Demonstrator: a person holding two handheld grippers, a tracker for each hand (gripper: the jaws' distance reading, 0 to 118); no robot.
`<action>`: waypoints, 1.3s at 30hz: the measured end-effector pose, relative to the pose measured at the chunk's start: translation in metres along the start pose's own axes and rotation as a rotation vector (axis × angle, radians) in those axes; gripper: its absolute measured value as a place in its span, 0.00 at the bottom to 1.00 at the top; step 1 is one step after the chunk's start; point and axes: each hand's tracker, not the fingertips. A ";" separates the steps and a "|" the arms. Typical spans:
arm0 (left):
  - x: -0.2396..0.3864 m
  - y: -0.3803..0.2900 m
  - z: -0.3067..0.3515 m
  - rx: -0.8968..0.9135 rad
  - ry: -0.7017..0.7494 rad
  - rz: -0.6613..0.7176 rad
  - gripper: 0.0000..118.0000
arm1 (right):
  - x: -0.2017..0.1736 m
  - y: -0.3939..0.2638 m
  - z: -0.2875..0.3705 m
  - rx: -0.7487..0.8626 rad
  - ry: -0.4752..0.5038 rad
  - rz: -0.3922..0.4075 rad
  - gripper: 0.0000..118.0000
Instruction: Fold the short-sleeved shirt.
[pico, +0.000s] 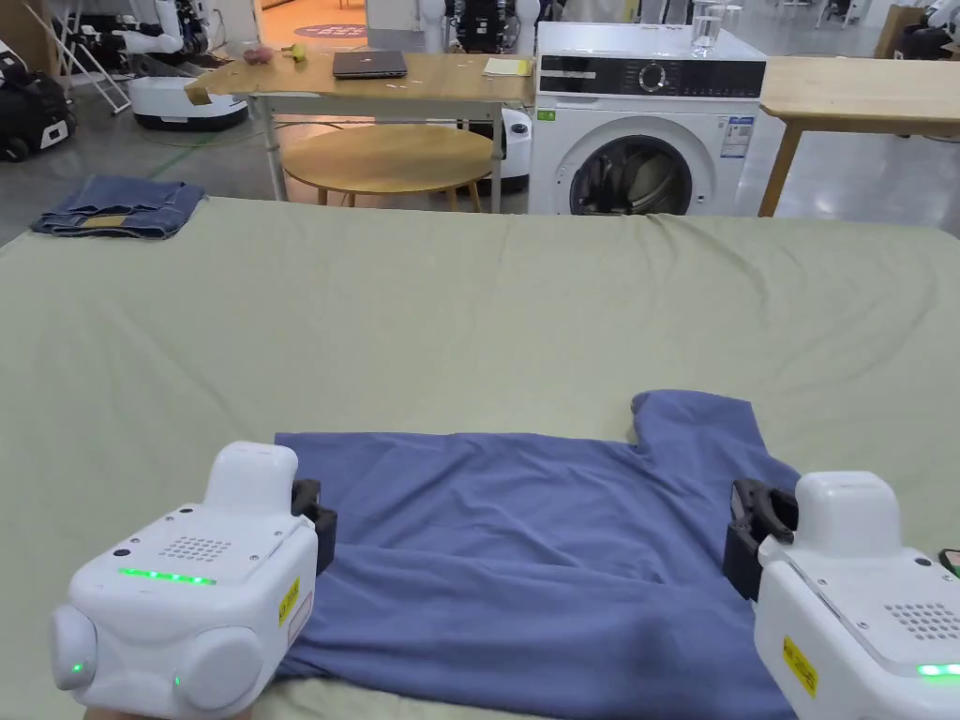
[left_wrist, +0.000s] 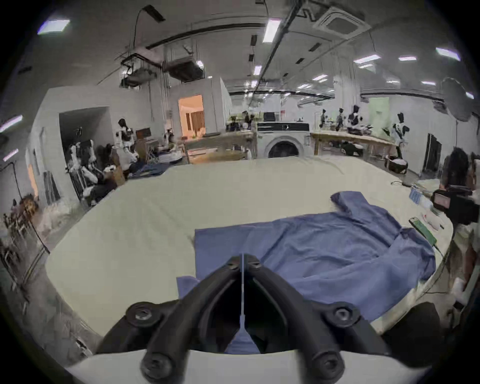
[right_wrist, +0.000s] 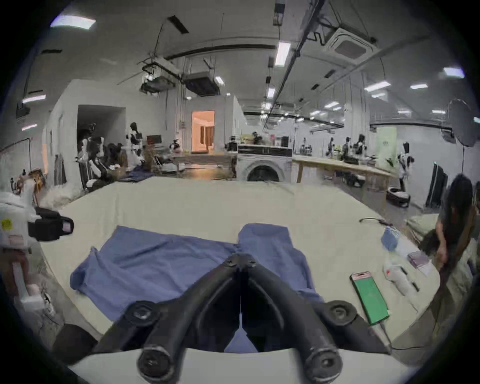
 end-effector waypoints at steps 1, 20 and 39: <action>-0.006 -0.003 -0.007 -0.035 0.009 0.016 0.00 | 0.001 -0.001 -0.003 -0.027 0.014 -0.017 0.00; -0.102 0.051 -0.253 -0.325 0.214 0.021 1.00 | 0.075 0.009 -0.111 -0.173 -0.078 -0.012 0.00; -0.044 0.080 -0.219 -0.313 0.153 -0.224 0.00 | 0.166 -0.001 -0.290 -0.724 -0.159 -0.094 0.62</action>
